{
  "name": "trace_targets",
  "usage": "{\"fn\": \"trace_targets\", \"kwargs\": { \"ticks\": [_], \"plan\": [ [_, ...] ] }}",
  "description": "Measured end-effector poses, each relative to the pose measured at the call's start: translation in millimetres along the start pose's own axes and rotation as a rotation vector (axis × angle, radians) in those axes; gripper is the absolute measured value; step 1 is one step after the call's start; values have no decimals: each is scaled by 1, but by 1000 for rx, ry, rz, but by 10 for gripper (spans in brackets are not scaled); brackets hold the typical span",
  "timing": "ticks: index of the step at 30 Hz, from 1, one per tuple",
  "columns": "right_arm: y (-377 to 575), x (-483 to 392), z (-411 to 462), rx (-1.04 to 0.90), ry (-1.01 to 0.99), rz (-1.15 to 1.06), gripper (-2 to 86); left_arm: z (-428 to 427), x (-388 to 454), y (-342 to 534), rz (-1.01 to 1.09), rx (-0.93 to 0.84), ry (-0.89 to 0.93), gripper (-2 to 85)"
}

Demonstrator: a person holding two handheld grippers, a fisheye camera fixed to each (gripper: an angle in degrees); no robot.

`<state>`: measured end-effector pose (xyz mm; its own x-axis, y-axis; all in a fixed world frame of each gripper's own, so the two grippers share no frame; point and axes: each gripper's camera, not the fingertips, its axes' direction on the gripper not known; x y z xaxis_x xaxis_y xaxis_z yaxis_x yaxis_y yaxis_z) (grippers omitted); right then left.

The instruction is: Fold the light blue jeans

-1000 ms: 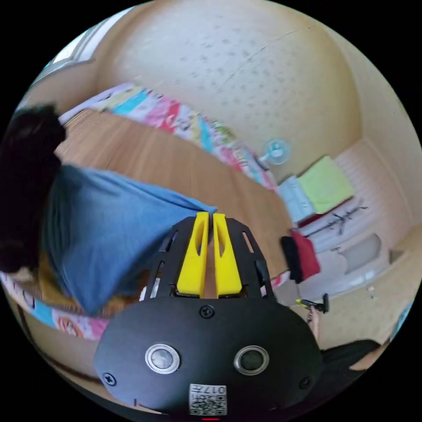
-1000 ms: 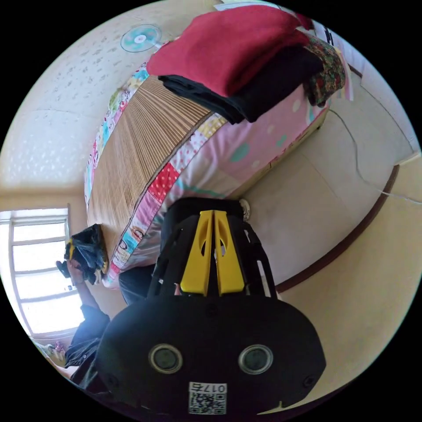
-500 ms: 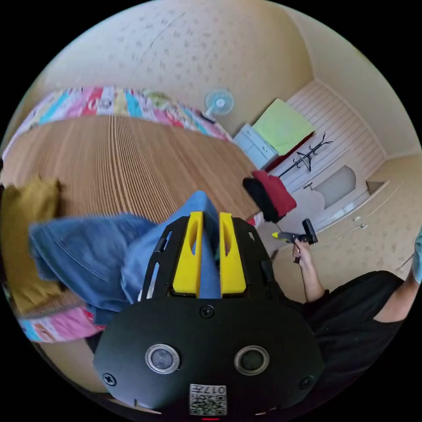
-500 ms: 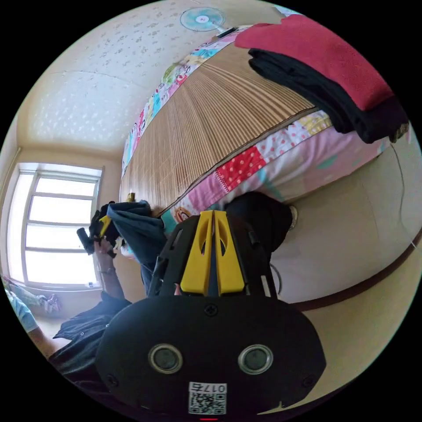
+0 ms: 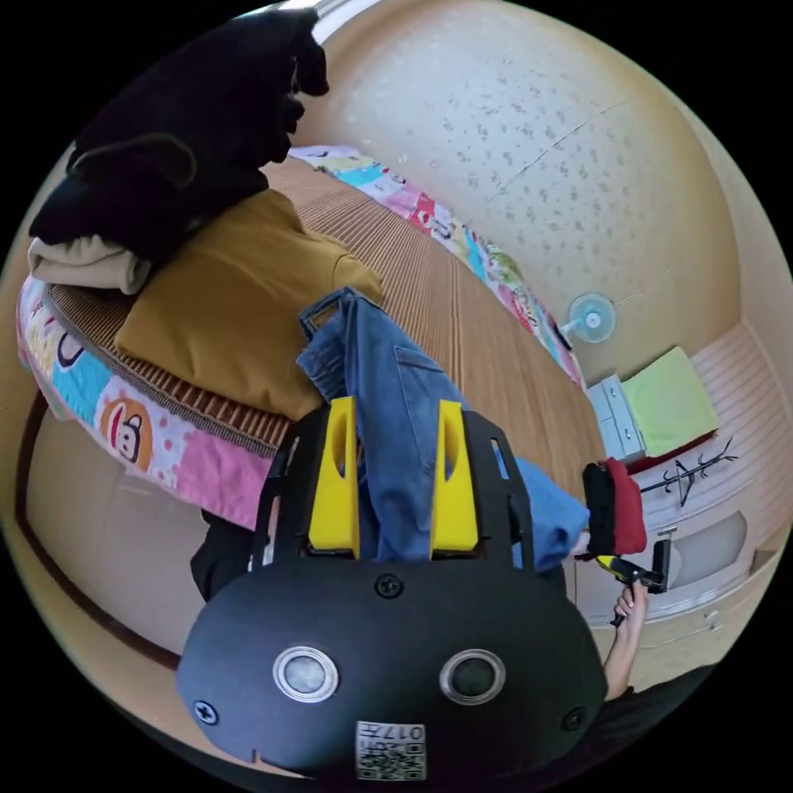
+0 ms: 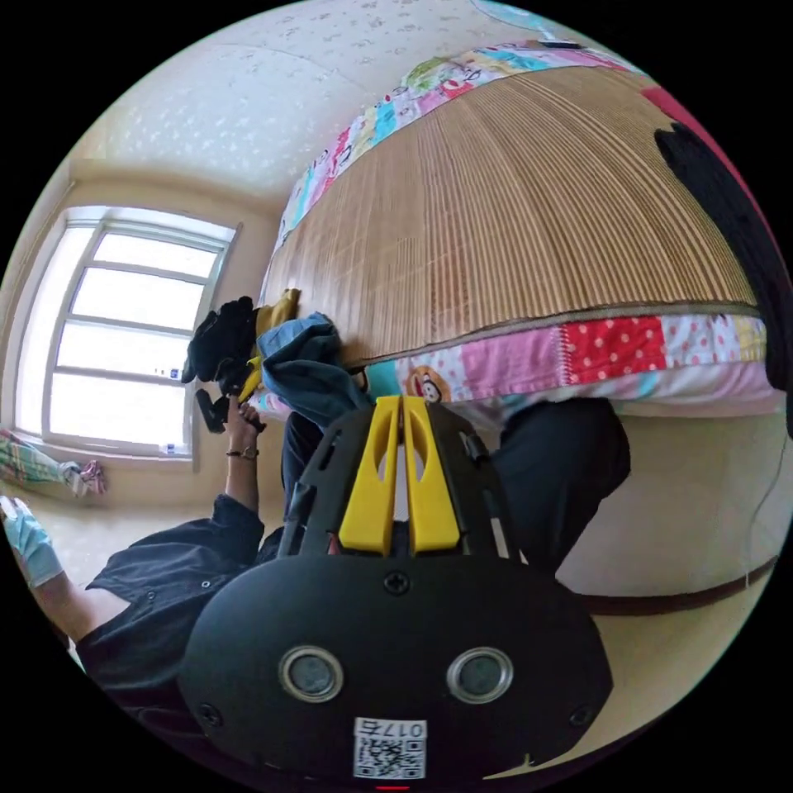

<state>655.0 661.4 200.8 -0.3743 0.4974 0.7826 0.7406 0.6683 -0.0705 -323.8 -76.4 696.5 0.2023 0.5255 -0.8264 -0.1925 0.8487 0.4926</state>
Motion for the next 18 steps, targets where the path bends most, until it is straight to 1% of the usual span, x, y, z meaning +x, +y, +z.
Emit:
{"fn": "trace_targets", "kwargs": {
  "ticks": [1, 2, 3, 4, 5, 6, 8, 10, 12, 13, 14, 15, 16, 17, 18],
  "plan": [
    [-2, -8, 6, 1, -19, -24, 24, 18, -2, -13, -17, -40, -24, 80],
    [-6, -28, 17, -1, -59, -83, 32, 33, 0, -23, -39, -86, 6, 55],
    [-11, -51, 27, -5, -94, -147, 45, 37, 4, -25, -34, -92, 50, 47],
    [-12, -63, 32, -4, -107, -180, 52, 39, 20, -27, 17, -67, 160, 39],
    [-16, -89, 41, 3, -125, -248, 72, 35, 44, -25, 102, -35, 219, 38],
    [-19, -114, 52, 2, -136, -312, 95, 34, 58, -22, 149, -30, 217, 38],
    [-27, -147, 70, -11, -138, -385, 130, 41, 113, -3, 321, -73, 165, 37],
    [-40, -176, 98, -54, -140, -446, 155, 54, 146, 18, 435, -126, 185, 37],
    [-56, -212, 155, -199, -152, -524, 170, 65, 167, 40, 526, -167, 218, 36],
    [-58, -221, 172, -231, -145, -542, 171, 70, 174, 54, 550, -185, 213, 37],
    [-60, -236, 207, -277, -90, -569, 170, 74, 177, 65, 552, -198, 204, 38],
    [-58, -247, 244, -325, 24, -583, 162, 75, 177, 70, 550, -205, 201, 40],
    [-56, -252, 265, -367, 85, -595, 156, 77, 175, 79, 548, -222, 198, 44],
    [-50, -256, 301, -456, 191, -615, 140, 75, 168, 84, 540, -236, 204, 50],
    [-42, -255, 326, -496, 280, -625, 120, 72, 163, 86, 533, -241, 213, 53]
  ]
}}
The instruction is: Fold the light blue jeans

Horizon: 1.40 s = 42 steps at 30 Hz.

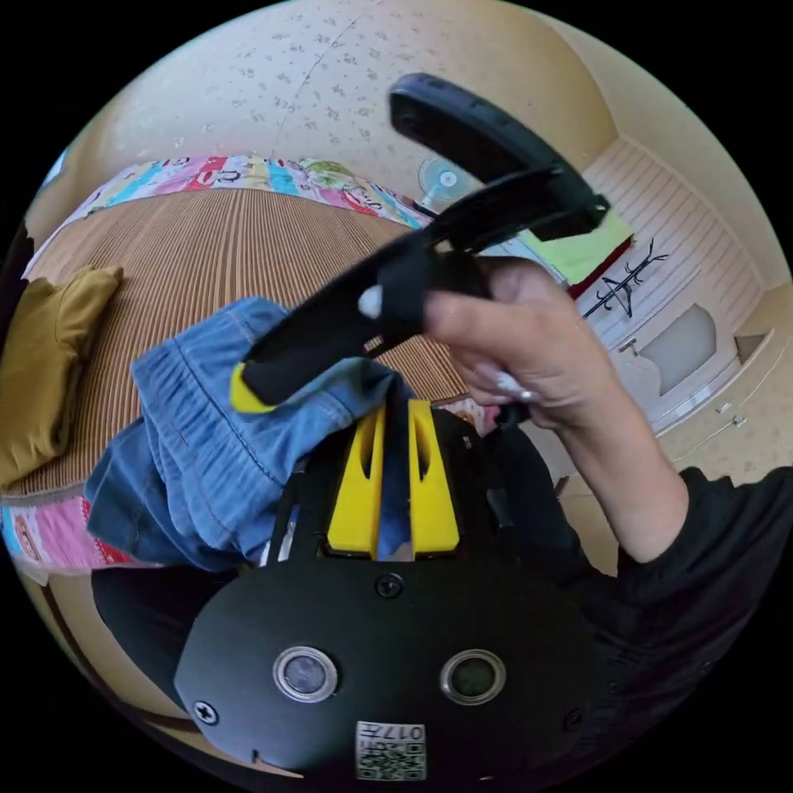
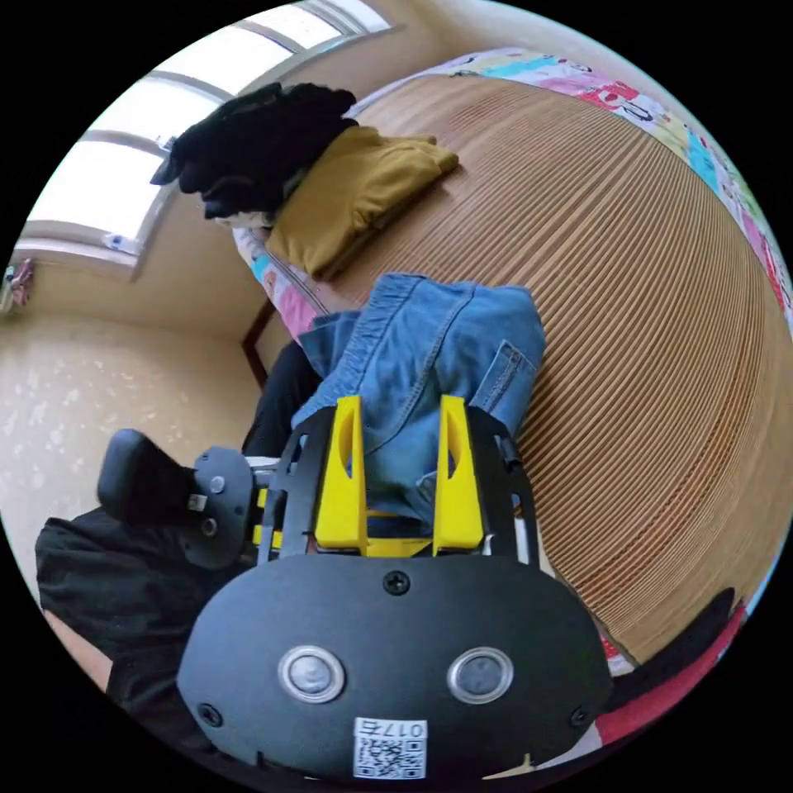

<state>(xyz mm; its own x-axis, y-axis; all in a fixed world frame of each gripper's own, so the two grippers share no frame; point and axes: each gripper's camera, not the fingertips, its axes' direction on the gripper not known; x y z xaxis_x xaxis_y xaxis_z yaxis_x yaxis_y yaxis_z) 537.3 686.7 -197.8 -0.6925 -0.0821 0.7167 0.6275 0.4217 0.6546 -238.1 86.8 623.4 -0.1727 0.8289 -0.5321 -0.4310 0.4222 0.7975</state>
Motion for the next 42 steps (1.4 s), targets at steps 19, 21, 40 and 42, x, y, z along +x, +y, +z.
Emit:
{"fn": "trace_targets", "kwargs": {
  "ticks": [19, 21, 40, 42],
  "plan": [
    [57, -131, 73, -34, 371, -132, 59, -85, -131, 125, -484, 172, 240, 144],
    [69, -140, 49, 118, 249, -74, 47, -85, -128, 127, -509, 190, 225, 155],
    [352, -173, -288, 1070, -374, -141, 29, -325, 19, 115, -132, 856, 178, 8],
    [393, -194, -341, 1144, -479, -301, 26, -379, 68, 108, 26, 982, 192, 2]
  ]
}}
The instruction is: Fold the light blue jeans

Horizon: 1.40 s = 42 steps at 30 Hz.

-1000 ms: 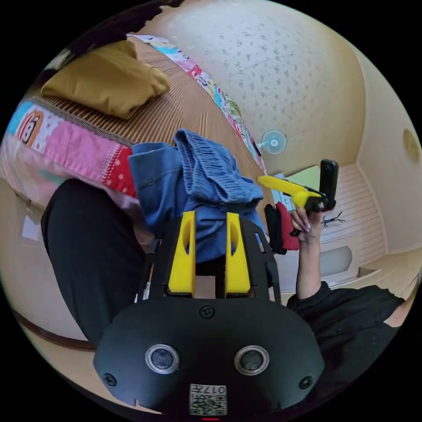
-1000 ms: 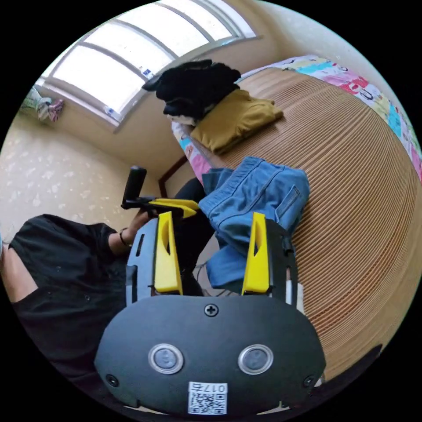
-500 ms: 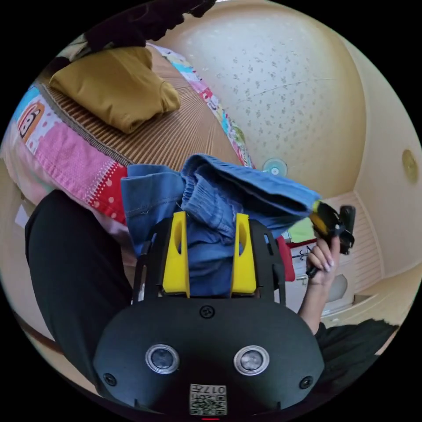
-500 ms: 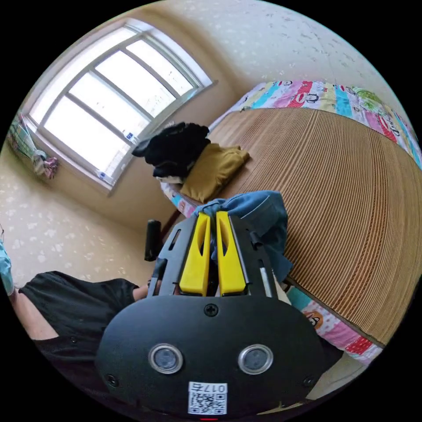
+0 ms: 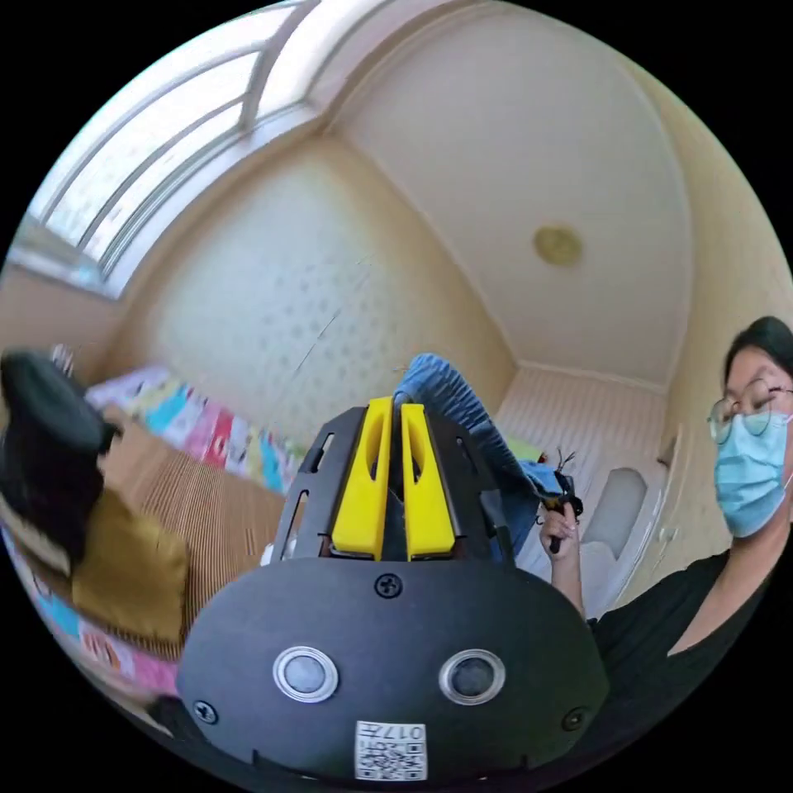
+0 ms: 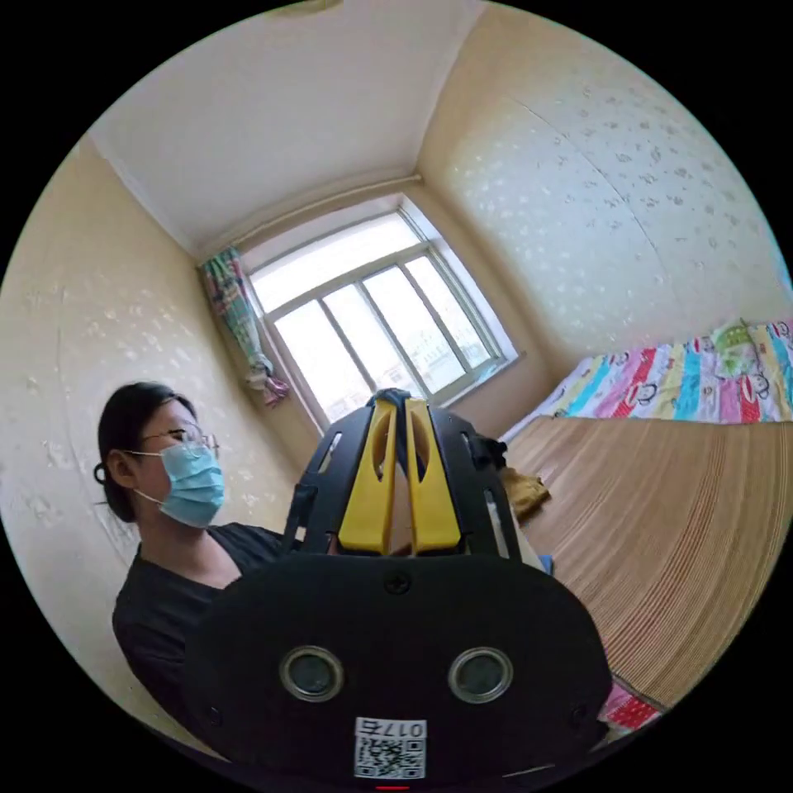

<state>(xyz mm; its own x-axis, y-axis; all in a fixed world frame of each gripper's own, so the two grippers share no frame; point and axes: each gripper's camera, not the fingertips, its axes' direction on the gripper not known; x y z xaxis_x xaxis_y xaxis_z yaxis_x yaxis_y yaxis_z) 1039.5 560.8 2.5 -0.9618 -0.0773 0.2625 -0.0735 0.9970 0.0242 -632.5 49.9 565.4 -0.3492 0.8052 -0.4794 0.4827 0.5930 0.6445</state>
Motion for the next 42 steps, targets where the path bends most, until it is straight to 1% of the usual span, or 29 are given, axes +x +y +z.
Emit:
{"fn": "trace_targets", "kwargs": {
  "ticks": [2, 3, 4, 5, 6, 8, 9, 11, 12, 14, 17, 20, 22, 25, 28, 31, 33, 34, 36, 37, 38, 39, 40, 41, 42],
  "plan": [
    [-27, -40, -23, 45, -60, -66, 23, -16, 82, -50, 165, 122, 62, -2],
    [-46, -69, -38, 72, -71, -107, 22, -20, 102, -61, 206, 156, 80, -2],
    [-56, -85, -45, 86, -70, -136, 22, -29, 141, -82, 276, 222, 128, -3],
    [-75, -120, -57, 107, -58, -207, 21, -37, 177, -103, 328, 274, 171, -3],
    [-95, -155, -66, 118, -28, -269, 21, -41, 193, -113, 349, 291, 182, -4],
    [-124, -203, -79, 139, 43, -328, 21, -51, 258, -153, 444, 341, 196, -5],
    [-143, -231, -88, 159, 87, -354, 21, -53, 272, -162, 465, 352, 195, -5],
    [-172, -263, -97, 171, 109, -371, 21, -59, 323, -189, 521, 407, 170, -6],
    [-191, -279, -103, 172, 99, -371, 22, -60, 336, -194, 530, 420, 154, -6],
    [-221, -296, -111, 175, 75, -346, 22, -61, 378, -212, 552, 452, 100, -6],
    [-265, -305, -124, 191, 12, -271, 23, -58, 415, -229, 565, 448, 82, -6],
    [-293, -292, -130, 177, -83, -168, 23, -57, 432, -231, 596, 436, 68, -5],
    [-301, -280, -129, 156, -110, -133, 22, -57, 433, -225, 611, 430, 69, -5],
    [-300, -257, -125, 140, -89, -141, 21, -50, 416, -211, 608, 414, 84, -4],
    [-289, -226, -121, 205, -28, -163, 20, -33, 383, -196, 575, 363, 140, -4],
    [-280, -173, -115, 287, 10, -109, 19, 3, 343, -184, 528, 303, 161, -5],
    [-280, -111, -107, 348, 17, -36, 19, 38, 318, -180, 500, 257, 151, -6],
    [-283, -94, -104, 352, 25, -18, 19, 69, 298, -180, 471, 215, 135, -5],
    [-308, -15, -93, 350, 109, 67, 19, 124, 262, -184, 418, 156, 106, -4],
    [-317, 7, -90, 349, 138, 91, 19, 167, 236, -190, 379, 111, 78, -2],
    [-341, 59, -84, 348, 202, 145, 18, 220, 207, -201, 338, 47, 33, 0],
    [-370, 117, -75, 344, 268, 210, 18, 250, 191, -207, 315, 8, 7, 1],
    [-386, 149, -70, 343, 301, 244, 18, 318, 157, -221, 260, -91, -50, 7],
    [-420, 214, -59, 337, 370, 292, 17, 390, 119, -236, 205, -204, -93, 15],
    [-449, 275, -49, 336, 456, 277, 17, 428, 99, -243, 192, -274, -100, 21]
  ]
}}
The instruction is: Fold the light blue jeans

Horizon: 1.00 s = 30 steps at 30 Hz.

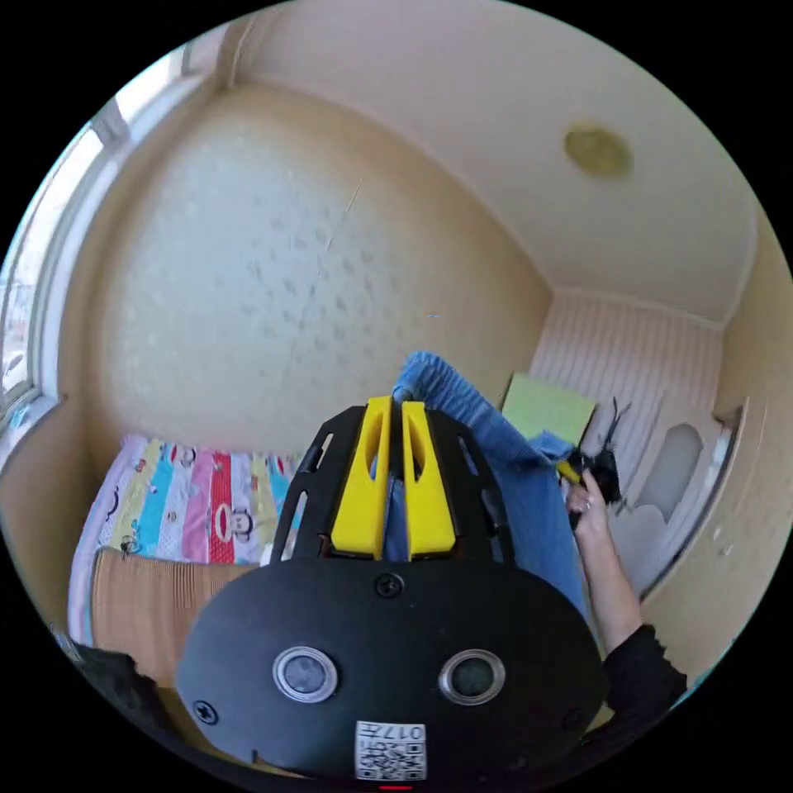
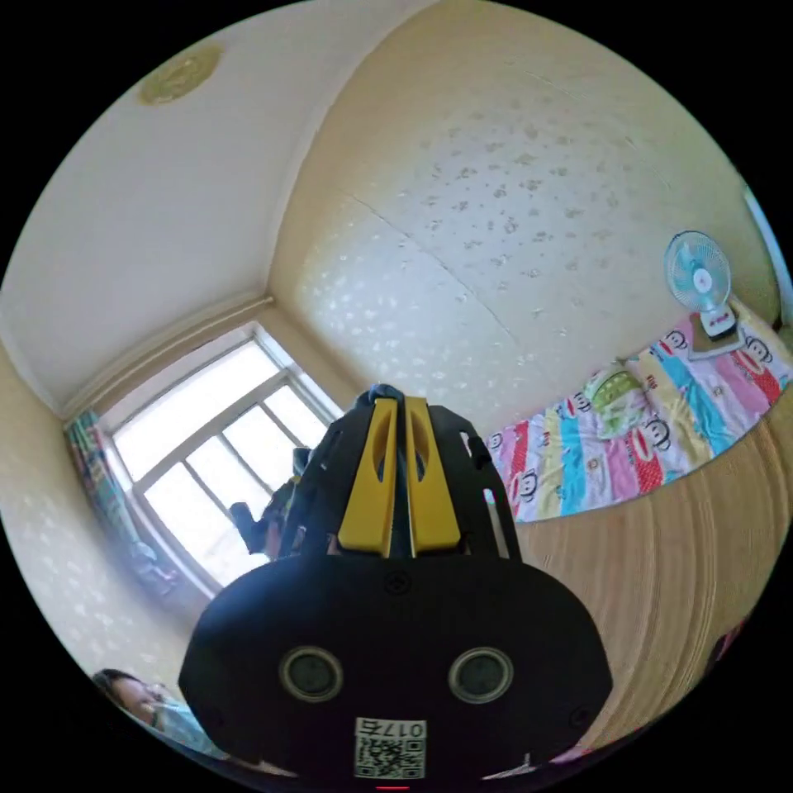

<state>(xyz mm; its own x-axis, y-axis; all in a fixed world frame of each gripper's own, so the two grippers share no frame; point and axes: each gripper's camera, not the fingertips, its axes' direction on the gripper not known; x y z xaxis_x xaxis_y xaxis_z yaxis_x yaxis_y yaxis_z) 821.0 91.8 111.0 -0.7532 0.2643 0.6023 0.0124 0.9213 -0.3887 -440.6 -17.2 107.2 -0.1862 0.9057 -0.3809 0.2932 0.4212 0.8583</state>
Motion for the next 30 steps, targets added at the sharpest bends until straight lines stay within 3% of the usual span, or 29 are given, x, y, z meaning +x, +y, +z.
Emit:
{"fn": "trace_targets", "kwargs": {
  "ticks": [2, 4, 6, 8, 12, 14, 17, 21, 23, 25, 27, 30],
  "plan": [
    [-33, 54, 58, -98, 145, -93, 16, 124, -70, -18, 52, -287, -62, 35],
    [-22, 109, 92, -72, 313, -33, 12, 170, -113, 8, -5, -345, -215, 68],
    [24, 185, 132, -115, 329, 3, 8, 199, -151, 56, -22, -339, -184, 77],
    [74, 243, 163, -293, 278, -57, 6, 243, -202, 149, -35, -533, -24, 83],
    [242, 374, 179, -618, 395, 45, 4, 258, -254, 327, -91, -803, 31, 97],
    [312, 403, 158, -669, 396, 83, 4, 235, -265, 430, -116, -933, 42, 104],
    [406, 412, 111, -685, 406, 128, 5, 183, -254, 507, -142, -964, 1, 111],
    [486, 386, 62, -703, 474, 111, 5, 126, -246, 538, -261, -848, -69, 120],
    [513, 385, 50, -756, 604, 103, 4, 119, -248, 548, -363, -808, -18, 123],
    [527, 387, 32, -732, 607, 135, 5, 127, -250, 551, -406, -818, 18, 119],
    [529, 393, 10, -729, 594, 288, 5, 142, -248, 553, -369, -868, -14, 91],
    [525, 381, -5, -755, 607, 259, 6, 149, -242, 544, -199, -899, -191, 37]
  ]
}}
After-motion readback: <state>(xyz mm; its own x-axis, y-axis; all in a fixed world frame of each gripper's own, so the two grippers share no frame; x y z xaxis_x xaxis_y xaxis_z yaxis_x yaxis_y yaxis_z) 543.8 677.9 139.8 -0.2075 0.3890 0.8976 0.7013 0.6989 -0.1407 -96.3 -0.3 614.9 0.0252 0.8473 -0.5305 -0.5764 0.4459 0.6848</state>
